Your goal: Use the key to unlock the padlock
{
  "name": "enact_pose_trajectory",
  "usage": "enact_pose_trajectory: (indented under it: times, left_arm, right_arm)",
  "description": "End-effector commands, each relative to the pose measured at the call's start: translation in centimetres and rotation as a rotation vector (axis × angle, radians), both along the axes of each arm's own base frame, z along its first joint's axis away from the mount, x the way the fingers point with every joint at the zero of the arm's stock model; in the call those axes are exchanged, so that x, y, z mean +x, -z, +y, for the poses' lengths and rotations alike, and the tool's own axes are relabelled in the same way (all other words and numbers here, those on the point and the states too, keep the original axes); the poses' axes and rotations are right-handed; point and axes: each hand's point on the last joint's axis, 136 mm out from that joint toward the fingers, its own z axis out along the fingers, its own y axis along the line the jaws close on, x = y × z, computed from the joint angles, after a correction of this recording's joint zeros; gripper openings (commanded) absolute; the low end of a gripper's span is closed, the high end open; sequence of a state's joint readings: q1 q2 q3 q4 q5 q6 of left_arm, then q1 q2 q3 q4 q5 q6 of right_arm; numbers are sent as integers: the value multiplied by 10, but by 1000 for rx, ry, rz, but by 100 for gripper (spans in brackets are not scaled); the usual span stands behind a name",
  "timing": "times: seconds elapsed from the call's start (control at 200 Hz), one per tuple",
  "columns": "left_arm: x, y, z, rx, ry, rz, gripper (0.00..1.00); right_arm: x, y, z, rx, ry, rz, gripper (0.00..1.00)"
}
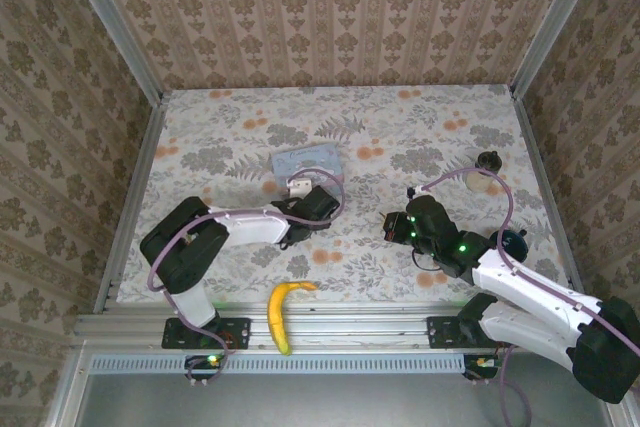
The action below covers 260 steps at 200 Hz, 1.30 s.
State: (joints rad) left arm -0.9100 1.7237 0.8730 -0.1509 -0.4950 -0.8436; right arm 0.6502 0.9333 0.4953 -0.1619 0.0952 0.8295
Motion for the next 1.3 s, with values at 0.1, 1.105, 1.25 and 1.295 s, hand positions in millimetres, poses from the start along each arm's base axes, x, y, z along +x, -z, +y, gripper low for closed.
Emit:
enact_pose_trajectory:
  times: [0.1, 1.105, 1.25, 1.295]
  left_arm:
    - [-1, 9, 28, 83, -28, 27, 92]
    - [-10, -14, 8, -14, 19, 20, 90]
    - [-9, -15, 7, -22, 17, 13, 89]
    - [-9, -15, 6, -26, 17, 12, 89]
  right_arm:
    - [8, -10, 1, -11, 10, -25, 0]
    - [10, -5, 5, -3, 2, -14, 0]
    - [10, -5, 5, -2, 1, -17, 0]
    - [10, -4, 5, -1, 1, -16, 0]
